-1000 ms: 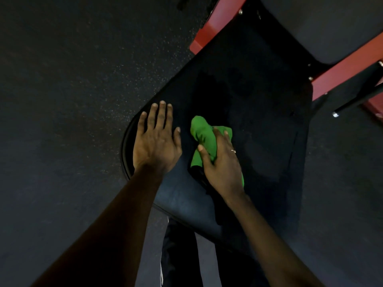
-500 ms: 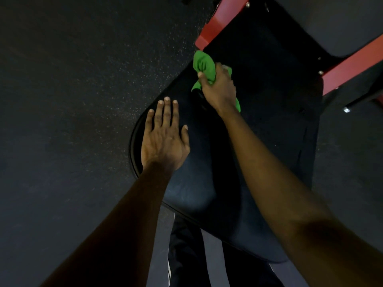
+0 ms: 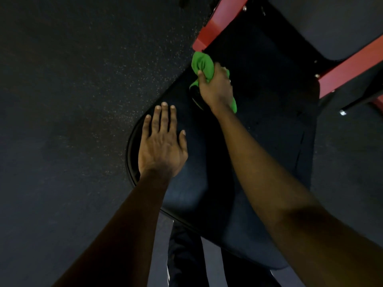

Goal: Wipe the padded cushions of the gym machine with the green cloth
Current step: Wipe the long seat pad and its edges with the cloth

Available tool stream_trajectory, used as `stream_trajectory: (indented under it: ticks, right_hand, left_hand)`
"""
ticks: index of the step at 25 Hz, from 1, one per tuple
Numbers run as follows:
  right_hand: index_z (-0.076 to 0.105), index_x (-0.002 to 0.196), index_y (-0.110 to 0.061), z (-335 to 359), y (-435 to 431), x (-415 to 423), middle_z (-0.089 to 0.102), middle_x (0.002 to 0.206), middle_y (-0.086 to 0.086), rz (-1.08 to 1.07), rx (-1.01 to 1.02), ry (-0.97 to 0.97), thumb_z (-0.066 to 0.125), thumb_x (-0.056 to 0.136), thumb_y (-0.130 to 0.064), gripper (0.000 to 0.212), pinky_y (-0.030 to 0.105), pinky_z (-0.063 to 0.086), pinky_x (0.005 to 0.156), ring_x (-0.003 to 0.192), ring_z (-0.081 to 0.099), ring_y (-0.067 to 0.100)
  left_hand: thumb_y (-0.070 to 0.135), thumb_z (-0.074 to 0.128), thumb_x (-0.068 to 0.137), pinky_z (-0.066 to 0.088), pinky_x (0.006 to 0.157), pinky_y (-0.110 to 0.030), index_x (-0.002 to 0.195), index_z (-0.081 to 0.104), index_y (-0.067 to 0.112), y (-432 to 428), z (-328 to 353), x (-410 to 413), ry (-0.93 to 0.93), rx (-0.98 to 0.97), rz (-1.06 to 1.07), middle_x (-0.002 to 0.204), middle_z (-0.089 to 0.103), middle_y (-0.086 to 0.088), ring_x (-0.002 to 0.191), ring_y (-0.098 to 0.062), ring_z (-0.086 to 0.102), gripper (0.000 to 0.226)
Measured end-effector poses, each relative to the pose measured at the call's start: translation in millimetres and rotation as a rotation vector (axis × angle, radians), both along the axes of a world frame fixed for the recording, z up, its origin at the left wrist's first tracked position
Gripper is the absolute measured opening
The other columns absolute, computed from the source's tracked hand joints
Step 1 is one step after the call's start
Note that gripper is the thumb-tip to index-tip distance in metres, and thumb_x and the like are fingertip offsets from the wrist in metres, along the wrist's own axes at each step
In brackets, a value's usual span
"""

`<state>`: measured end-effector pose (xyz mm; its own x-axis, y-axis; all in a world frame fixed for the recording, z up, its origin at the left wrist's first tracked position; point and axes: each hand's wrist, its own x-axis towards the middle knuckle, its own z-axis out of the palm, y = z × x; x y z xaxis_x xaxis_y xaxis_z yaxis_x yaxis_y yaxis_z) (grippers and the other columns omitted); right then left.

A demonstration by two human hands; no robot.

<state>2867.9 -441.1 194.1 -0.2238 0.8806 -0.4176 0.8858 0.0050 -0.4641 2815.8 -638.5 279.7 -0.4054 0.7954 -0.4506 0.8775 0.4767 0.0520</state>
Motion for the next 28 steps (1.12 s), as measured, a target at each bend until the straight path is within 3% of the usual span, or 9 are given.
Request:
stream_trajectory:
  ticks: [3, 6, 11, 14, 17, 20, 22, 25, 28]
  right_hand:
    - [0.056, 0.124, -0.02, 12, -15, -18, 0.062, 0.127, 0.007, 0.123, -0.027, 0.056, 0.054, 0.092, -0.058, 0.05, 0.04, 0.047, 0.095, 0.12, 0.059, 0.031]
    - [0.052, 0.135, -0.019, 21, -45, 0, 0.057, 0.14, 0.004, 0.343, 0.002, 0.16, 0.056, 0.096, -0.05, 0.05, 0.034, 0.042, 0.1, 0.134, 0.049, 0.027]
    - [0.056, 0.125, -0.018, -7, 17, -24, 0.06, 0.128, 0.003, 0.325, 0.057, 0.07, 0.054, 0.097, -0.05, 0.042, 0.033, 0.044, 0.085, 0.117, 0.061, 0.027]
    - [0.056, 0.124, -0.022, -11, 37, -39, 0.06, 0.128, 0.002, 0.251, 0.008, 0.046, 0.055, 0.093, -0.052, 0.044, 0.035, 0.046, 0.088, 0.117, 0.061, 0.028]
    - [0.053, 0.132, -0.022, 11, -8, -14, 0.057, 0.137, 0.003, 0.292, -0.03, 0.089, 0.056, 0.093, -0.049, 0.048, 0.038, 0.046, 0.094, 0.127, 0.055, 0.029]
    - [0.046, 0.147, -0.019, 38, -65, 28, 0.05, 0.151, 0.001, 0.329, -0.046, 0.158, 0.058, 0.097, -0.045, 0.058, 0.033, 0.039, 0.107, 0.147, 0.037, 0.021]
    - [0.047, 0.147, -0.017, 32, -59, 33, 0.052, 0.15, 0.001, 0.338, -0.004, 0.172, 0.058, 0.098, -0.044, 0.057, 0.033, 0.039, 0.109, 0.145, 0.039, 0.02]
    - [0.054, 0.134, -0.017, 4, -10, 11, 0.06, 0.134, 0.003, 0.283, 0.034, 0.134, 0.056, 0.097, -0.045, 0.046, 0.035, 0.047, 0.093, 0.124, 0.058, 0.026]
    - [0.055, 0.12, -0.02, -18, 35, -4, 0.063, 0.122, 0.002, 0.193, 0.028, 0.087, 0.056, 0.096, -0.047, 0.036, 0.027, 0.037, 0.076, 0.111, 0.063, 0.028]
  left_hand:
    - [0.042, 0.015, 0.106, 0.006, 0.126, -0.043, 0.161, 0.003, 0.008, 0, 1, 0, -0.002, -0.007, 0.001, 0.168, 0.004, -0.012, 0.156, -0.024, 0.002, 0.065]
    - [0.043, 0.015, 0.106, 0.006, 0.126, -0.044, 0.16, 0.007, 0.007, 1, 1, -1, -0.004, -0.001, 0.002, 0.168, 0.005, -0.013, 0.156, -0.024, 0.003, 0.066]
    - [0.042, 0.018, 0.106, 0.006, 0.126, -0.043, 0.161, 0.005, 0.009, -1, -3, 0, -0.014, 0.022, 0.017, 0.168, 0.006, -0.012, 0.156, -0.023, 0.004, 0.065]
    - [0.042, 0.018, 0.105, 0.007, 0.126, -0.043, 0.161, 0.008, 0.009, 0, -3, 0, -0.018, 0.035, 0.029, 0.168, 0.007, -0.012, 0.156, -0.023, 0.005, 0.066]
    - [0.042, 0.017, 0.104, 0.008, 0.126, -0.043, 0.161, 0.009, 0.008, 1, -2, 0, -0.009, 0.029, 0.017, 0.168, 0.008, -0.013, 0.156, -0.023, 0.006, 0.066]
    - [0.042, 0.017, 0.104, 0.007, 0.126, -0.043, 0.161, 0.01, 0.008, 0, -1, 0, -0.01, 0.016, 0.008, 0.168, 0.008, -0.013, 0.156, -0.024, 0.004, 0.066]
    - [0.042, 0.018, 0.104, 0.008, 0.126, -0.044, 0.161, 0.01, 0.008, 0, -2, 0, -0.008, 0.018, 0.007, 0.168, 0.008, -0.014, 0.156, -0.024, 0.005, 0.066]
    - [0.042, 0.02, 0.105, 0.008, 0.126, -0.043, 0.161, 0.009, 0.009, -1, -4, 0, -0.012, 0.023, 0.019, 0.168, 0.008, -0.013, 0.156, -0.024, 0.005, 0.066]
    - [0.042, 0.022, 0.105, 0.008, 0.125, -0.043, 0.161, 0.011, 0.009, -1, -3, 1, -0.003, 0.03, 0.025, 0.168, 0.01, -0.012, 0.156, -0.024, 0.008, 0.066]
